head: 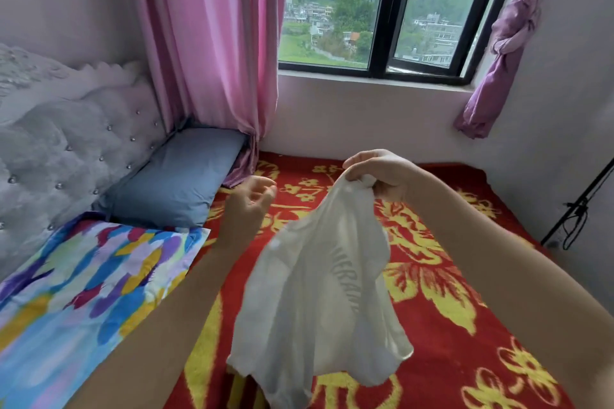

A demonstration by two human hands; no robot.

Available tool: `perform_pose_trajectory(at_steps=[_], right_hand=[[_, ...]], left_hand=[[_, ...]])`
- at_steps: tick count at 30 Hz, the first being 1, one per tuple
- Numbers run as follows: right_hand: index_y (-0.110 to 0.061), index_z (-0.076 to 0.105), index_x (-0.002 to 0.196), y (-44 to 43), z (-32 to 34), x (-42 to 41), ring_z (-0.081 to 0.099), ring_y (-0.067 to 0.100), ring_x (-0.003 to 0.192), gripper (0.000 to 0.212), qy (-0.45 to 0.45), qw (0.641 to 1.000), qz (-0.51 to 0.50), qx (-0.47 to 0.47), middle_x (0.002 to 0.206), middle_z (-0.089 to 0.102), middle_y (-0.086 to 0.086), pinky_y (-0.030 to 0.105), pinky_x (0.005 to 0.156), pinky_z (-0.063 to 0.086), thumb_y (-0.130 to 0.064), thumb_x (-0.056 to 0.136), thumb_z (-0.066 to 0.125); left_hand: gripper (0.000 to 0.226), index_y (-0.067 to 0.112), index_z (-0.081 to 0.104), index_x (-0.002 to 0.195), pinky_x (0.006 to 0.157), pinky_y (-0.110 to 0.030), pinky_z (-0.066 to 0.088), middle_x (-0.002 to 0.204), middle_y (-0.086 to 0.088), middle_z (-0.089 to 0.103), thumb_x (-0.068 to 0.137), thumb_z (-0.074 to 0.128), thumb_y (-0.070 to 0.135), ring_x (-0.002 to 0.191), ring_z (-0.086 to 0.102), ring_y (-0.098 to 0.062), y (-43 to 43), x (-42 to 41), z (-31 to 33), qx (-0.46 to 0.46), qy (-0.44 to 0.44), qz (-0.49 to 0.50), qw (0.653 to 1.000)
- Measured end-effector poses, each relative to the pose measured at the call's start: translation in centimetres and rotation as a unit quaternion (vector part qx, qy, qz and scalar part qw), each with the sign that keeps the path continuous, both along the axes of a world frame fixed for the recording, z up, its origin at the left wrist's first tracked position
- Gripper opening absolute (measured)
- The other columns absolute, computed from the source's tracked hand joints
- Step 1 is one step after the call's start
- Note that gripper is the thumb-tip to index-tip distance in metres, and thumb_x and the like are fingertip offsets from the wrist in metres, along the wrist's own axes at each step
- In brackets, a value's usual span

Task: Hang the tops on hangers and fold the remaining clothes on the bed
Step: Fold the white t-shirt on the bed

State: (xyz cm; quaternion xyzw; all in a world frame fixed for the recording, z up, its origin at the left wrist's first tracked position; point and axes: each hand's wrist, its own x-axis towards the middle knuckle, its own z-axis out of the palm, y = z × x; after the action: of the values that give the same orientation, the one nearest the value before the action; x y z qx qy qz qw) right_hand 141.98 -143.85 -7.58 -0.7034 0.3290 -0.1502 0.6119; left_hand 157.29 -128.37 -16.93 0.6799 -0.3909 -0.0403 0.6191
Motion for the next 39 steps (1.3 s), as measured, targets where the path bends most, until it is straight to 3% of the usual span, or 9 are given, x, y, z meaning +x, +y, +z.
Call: perform_pose_trajectory(at_steps=[7, 12, 16, 19, 23, 26, 30, 34, 39], right_hand=[[-0.007, 0.057, 0.108, 1.6, -1.4, 2.3, 0.056, 0.017, 0.055, 0.032, -0.114, 0.987, -0.094, 0.059, 0.068, 0.056, 0.011, 0.022, 0.044, 0.051, 0.013, 0.084, 0.049], [-0.010, 0.064, 0.084, 1.5, -0.9, 1.9, 0.055, 0.016, 0.062, 0.027, -0.191, 0.966, -0.143, 0.103, 0.075, 0.054, 0.008, 0.022, 0.042, 0.051, 0.006, 0.091, 0.043], [-0.006, 0.061, 0.080, 0.2, -0.6, 1.0, 0.055, 0.017, 0.066, 0.021, -0.243, 0.941, -0.204, 0.122, 0.077, 0.055, 0.009, 0.020, 0.044, 0.052, 0.003, 0.092, 0.047], [-0.004, 0.057, 0.076, -1.6, -0.8, -0.5, 0.055, 0.016, 0.066, 0.018, -0.259, 0.920, -0.260, 0.136, 0.076, 0.054, 0.010, 0.021, 0.045, 0.053, 0.002, 0.092, 0.050], [-0.002, 0.053, 0.076, -4.7, -1.9, -3.1, 0.064, 0.021, 0.064, 0.017, -0.301, 0.886, -0.295, 0.194, 0.069, 0.060, 0.011, 0.028, 0.057, 0.058, -0.003, 0.092, 0.049], [-0.002, 0.050, 0.090, -6.4, -3.2, -5.0, 0.070, 0.020, 0.076, 0.020, -0.276, 0.909, -0.229, 0.210, 0.078, 0.069, 0.009, 0.030, 0.070, 0.055, -0.002, 0.078, 0.035], [-0.007, 0.054, 0.104, -7.1, -5.0, -5.9, 0.060, 0.010, 0.091, 0.030, -0.192, 0.962, -0.190, 0.049, 0.100, 0.062, 0.001, 0.026, 0.077, 0.046, 0.011, 0.084, 0.043], [-0.014, 0.059, 0.072, -7.3, -5.2, -6.3, 0.059, 0.008, 0.060, 0.022, -0.136, 0.941, -0.282, -0.130, 0.062, 0.063, -0.002, 0.016, 0.058, 0.046, 0.003, 0.075, 0.072], [-0.007, 0.060, 0.066, -8.0, -4.5, -7.6, 0.045, 0.004, 0.031, 0.019, -0.143, 0.944, -0.265, -0.137, 0.036, 0.052, -0.004, 0.015, 0.037, 0.037, -0.015, 0.078, 0.073]], left_hand=[[0.079, 0.018, 0.056, 0.082, 0.062, -0.029, 0.050, 0.077, 0.005, 0.059, 0.055, 0.043, 0.091, 0.069, 0.056, -0.009, -0.4, -6.3, -4.9, 0.101, -0.064, -0.039, 0.992], [0.082, 0.022, 0.028, 0.139, 0.094, -0.036, 0.037, 0.130, 0.000, 0.043, 0.075, 0.059, 0.064, 0.121, 0.041, -0.022, -1.3, -6.5, -9.4, 0.372, -0.132, 0.051, 0.917], [0.038, 0.027, 0.045, 0.121, 0.093, -0.037, 0.032, 0.112, 0.001, 0.060, 0.085, 0.053, 0.033, 0.113, 0.051, -0.025, -0.5, -4.7, -11.9, 0.448, -0.110, 0.108, 0.881], [0.010, 0.025, 0.049, 0.072, 0.086, -0.035, 0.030, 0.078, 0.001, 0.062, 0.081, 0.045, 0.024, 0.096, 0.059, -0.027, 0.8, -2.5, -12.5, 0.416, -0.087, 0.120, 0.897], [0.037, 0.017, 0.057, 0.064, 0.062, -0.032, 0.041, 0.063, -0.001, 0.064, 0.070, 0.054, 0.053, 0.064, 0.056, -0.019, 2.9, 1.3, -10.0, 0.221, 0.055, 0.051, 0.972], [0.019, 0.009, 0.062, 0.068, 0.050, -0.018, 0.040, 0.050, 0.009, 0.060, 0.081, 0.071, 0.019, 0.050, 0.049, -0.003, 3.9, 3.2, -6.7, 0.066, 0.163, 0.034, 0.984], [0.019, 0.015, 0.062, 0.067, 0.049, -0.012, 0.036, 0.049, 0.009, 0.055, 0.083, 0.067, 0.005, 0.047, 0.045, 0.002, 3.7, 4.1, -2.3, 0.034, 0.082, 0.026, 0.996], [0.015, 0.017, 0.061, 0.071, 0.053, -0.008, 0.034, 0.053, 0.027, 0.057, 0.084, 0.068, 0.019, 0.053, 0.050, 0.009, 3.3, 4.9, 1.4, 0.017, -0.033, 0.085, 0.996], [0.018, 0.035, 0.059, 0.071, 0.058, -0.005, 0.033, 0.058, 0.035, 0.056, 0.081, 0.067, 0.023, 0.057, 0.049, 0.015, 4.3, 4.8, 4.7, -0.031, -0.125, 0.131, 0.983]])
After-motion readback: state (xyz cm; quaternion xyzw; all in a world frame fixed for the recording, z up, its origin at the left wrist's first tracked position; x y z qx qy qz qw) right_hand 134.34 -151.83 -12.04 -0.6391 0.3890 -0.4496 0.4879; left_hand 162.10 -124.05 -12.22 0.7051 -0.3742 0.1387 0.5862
